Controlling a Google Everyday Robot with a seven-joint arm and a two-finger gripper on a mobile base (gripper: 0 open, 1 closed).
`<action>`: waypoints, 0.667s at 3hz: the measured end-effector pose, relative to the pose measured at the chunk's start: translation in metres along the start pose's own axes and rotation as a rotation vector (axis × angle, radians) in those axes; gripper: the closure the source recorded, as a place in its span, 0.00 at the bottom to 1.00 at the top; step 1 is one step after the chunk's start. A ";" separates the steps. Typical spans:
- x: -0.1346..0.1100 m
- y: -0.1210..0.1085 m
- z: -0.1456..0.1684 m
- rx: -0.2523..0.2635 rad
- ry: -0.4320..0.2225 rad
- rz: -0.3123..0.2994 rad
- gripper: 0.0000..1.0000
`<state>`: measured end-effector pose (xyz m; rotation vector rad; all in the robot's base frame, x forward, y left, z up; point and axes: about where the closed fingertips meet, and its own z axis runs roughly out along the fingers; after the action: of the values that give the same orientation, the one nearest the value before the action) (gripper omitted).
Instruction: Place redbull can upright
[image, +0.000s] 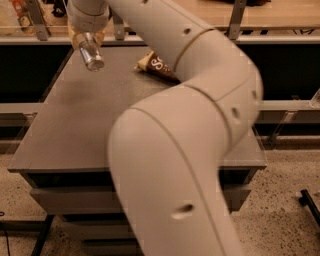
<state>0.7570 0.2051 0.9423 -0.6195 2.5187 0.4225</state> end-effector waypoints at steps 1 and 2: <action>0.015 -0.004 -0.056 -0.078 -0.188 -0.060 1.00; 0.015 -0.003 -0.054 -0.078 -0.185 -0.061 1.00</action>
Offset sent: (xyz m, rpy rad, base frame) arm -0.0226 -0.0283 0.0436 0.0924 -0.1238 0.0485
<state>0.7255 0.1751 0.9783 -0.6534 2.3112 0.5323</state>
